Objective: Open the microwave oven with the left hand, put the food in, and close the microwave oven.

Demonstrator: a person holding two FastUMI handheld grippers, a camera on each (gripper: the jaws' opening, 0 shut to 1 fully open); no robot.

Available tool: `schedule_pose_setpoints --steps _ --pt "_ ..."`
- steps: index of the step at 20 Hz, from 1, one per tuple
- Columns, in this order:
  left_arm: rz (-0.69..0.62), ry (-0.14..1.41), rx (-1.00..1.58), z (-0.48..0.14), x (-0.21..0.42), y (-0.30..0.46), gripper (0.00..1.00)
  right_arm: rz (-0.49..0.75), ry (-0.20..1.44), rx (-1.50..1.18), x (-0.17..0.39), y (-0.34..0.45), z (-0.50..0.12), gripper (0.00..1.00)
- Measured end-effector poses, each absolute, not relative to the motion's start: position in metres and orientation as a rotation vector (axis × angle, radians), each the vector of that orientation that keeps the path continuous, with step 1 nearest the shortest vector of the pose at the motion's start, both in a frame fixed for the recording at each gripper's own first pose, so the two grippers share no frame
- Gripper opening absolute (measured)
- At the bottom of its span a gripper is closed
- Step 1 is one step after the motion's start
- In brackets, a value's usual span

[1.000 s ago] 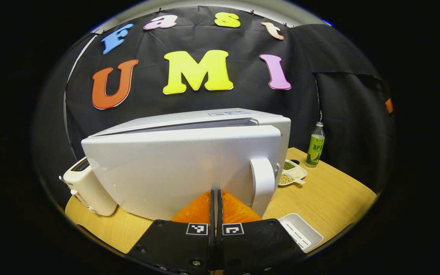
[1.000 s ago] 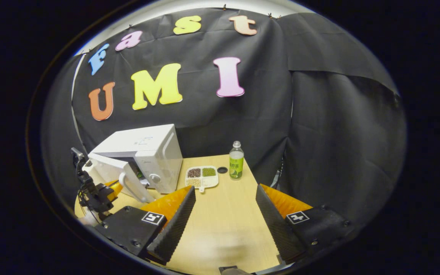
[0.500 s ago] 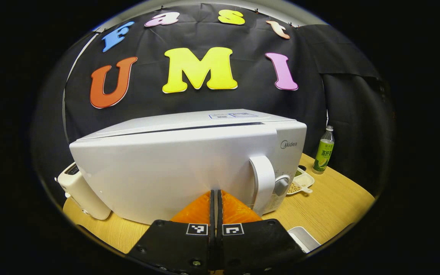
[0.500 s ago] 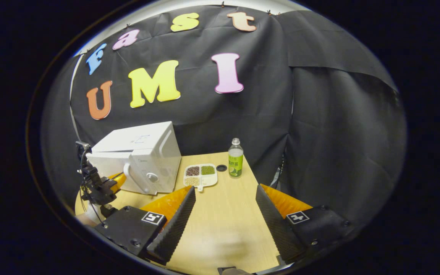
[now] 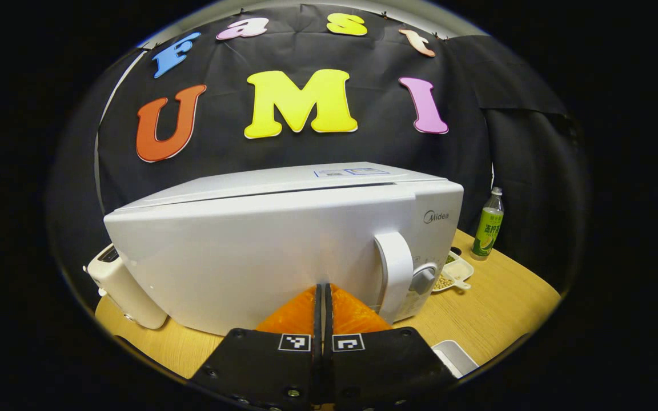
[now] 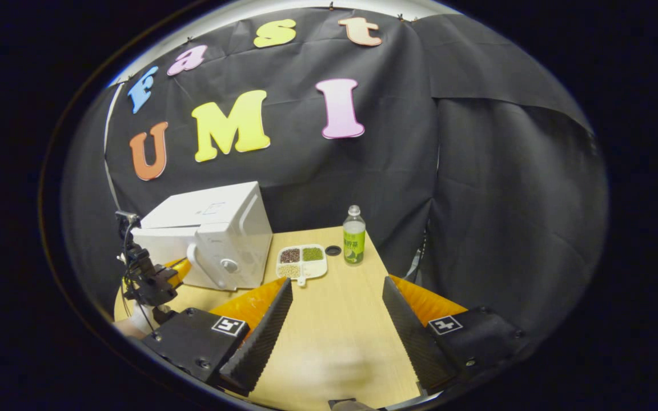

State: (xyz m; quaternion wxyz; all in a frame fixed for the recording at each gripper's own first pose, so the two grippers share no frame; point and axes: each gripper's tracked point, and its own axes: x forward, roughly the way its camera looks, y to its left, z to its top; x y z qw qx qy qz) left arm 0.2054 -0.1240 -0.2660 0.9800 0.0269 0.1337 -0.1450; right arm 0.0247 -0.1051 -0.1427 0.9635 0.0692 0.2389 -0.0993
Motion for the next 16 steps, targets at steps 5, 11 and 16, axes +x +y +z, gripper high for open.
schedule_pose_setpoints --steps 5,11,16 --pt "-0.247 0.302 0.069 -0.258 0.195 -0.122 0.00 -0.165 0.472 0.126 0.030 -0.089 -0.138 1.00" --pt "-0.299 0.207 0.059 -0.189 0.147 -0.103 0.97 -0.098 0.347 0.057 0.049 -0.056 -0.099 0.92" --pt "-0.233 0.129 0.032 -0.132 0.106 -0.064 0.96 -0.051 0.236 0.001 0.052 -0.029 -0.064 1.00"
